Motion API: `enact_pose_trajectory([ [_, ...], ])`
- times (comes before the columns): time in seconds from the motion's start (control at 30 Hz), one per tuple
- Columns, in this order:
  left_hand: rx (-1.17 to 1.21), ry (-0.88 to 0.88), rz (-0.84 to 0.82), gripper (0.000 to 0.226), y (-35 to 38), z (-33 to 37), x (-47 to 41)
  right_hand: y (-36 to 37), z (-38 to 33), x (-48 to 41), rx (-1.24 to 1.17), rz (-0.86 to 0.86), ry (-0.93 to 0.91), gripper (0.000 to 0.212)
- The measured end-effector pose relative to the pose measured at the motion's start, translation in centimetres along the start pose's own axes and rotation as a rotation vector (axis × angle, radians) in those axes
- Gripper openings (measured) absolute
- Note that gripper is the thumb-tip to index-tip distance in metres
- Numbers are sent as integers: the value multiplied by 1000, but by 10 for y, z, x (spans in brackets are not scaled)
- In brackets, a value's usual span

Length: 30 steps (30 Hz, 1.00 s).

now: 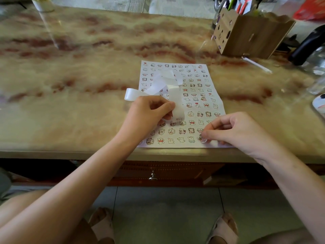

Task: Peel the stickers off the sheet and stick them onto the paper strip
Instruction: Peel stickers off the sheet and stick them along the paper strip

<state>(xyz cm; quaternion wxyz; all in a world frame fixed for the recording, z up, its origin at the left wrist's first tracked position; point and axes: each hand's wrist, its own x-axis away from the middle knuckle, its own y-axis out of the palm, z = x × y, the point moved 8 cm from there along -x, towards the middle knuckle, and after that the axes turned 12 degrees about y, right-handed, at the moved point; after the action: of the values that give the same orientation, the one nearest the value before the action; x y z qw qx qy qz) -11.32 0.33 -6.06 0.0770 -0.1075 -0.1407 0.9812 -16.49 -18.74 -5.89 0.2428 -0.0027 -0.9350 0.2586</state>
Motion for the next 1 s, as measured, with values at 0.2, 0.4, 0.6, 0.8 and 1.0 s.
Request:
enact_pose_trajectory([
  [0.2,9,-1,-1,19,1,1,0,0,-1,2,9,12,-9,7],
  [0.4,10,0,-3,19,2,1,1,1,0,1,12,19,0,6],
  [0.6,5,-1,-6,19,2,0,0,1,1,1,20,43,-1,6],
  [0.8,1,2,-7,19,2,0,0,1,1,-1,42,62,-25,7],
  [1.0,-1,4,-8,19,2,0,0,1,1,-3,83,89,-68,7],
])
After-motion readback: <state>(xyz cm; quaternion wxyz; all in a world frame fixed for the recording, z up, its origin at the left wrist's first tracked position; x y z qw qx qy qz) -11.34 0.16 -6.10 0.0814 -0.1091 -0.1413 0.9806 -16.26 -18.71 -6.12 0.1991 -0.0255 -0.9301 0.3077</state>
